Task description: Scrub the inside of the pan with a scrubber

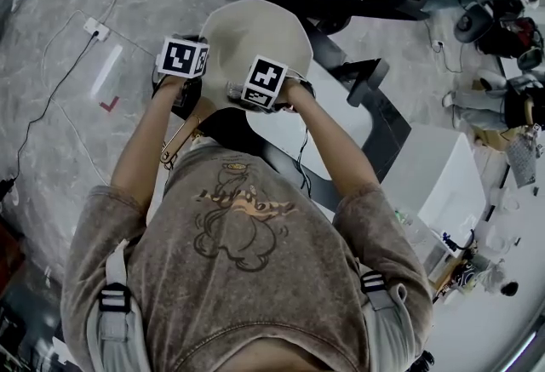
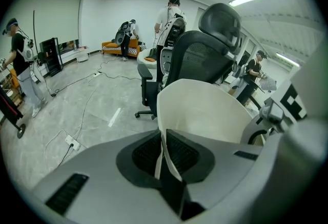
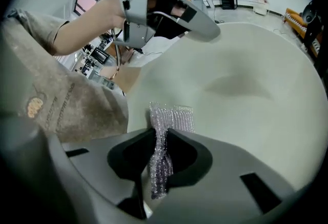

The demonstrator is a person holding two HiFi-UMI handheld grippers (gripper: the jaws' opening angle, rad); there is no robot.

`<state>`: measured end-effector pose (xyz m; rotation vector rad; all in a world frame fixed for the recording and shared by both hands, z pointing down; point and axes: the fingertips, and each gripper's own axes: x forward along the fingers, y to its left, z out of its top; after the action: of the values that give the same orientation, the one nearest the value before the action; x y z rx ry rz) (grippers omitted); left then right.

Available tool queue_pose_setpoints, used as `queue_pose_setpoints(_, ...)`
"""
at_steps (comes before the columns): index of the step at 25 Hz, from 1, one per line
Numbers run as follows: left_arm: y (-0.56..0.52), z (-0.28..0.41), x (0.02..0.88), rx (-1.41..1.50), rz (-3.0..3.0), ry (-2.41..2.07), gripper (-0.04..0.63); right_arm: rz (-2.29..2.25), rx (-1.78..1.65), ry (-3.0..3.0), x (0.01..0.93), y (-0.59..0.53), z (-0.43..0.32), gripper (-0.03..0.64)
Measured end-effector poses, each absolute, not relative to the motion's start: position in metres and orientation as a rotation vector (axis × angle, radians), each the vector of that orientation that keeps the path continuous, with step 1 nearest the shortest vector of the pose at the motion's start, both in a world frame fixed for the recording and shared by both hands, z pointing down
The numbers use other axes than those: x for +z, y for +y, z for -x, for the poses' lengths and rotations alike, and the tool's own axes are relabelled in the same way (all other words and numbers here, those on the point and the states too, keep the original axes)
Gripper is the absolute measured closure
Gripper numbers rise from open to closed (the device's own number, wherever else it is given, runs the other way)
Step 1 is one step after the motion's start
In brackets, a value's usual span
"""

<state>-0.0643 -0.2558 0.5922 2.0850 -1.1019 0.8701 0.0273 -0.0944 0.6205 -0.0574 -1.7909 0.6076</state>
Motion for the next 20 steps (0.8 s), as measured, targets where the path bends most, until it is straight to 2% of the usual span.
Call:
queue_pose_setpoints(10, -0.255, 0.065, 0.593, 0.824, -2.07, -1.092, 0.551, -0.047, 0.658, -1.935, 0.634, -0.136, 0.03, 0.522)
queue_pose_setpoints(20, -0.255, 0.066, 0.595, 0.796, -2.069, -1.082, 0.551, -0.281, 0.562, -1.956, 0.656, -0.207, 0.031, 0.518)
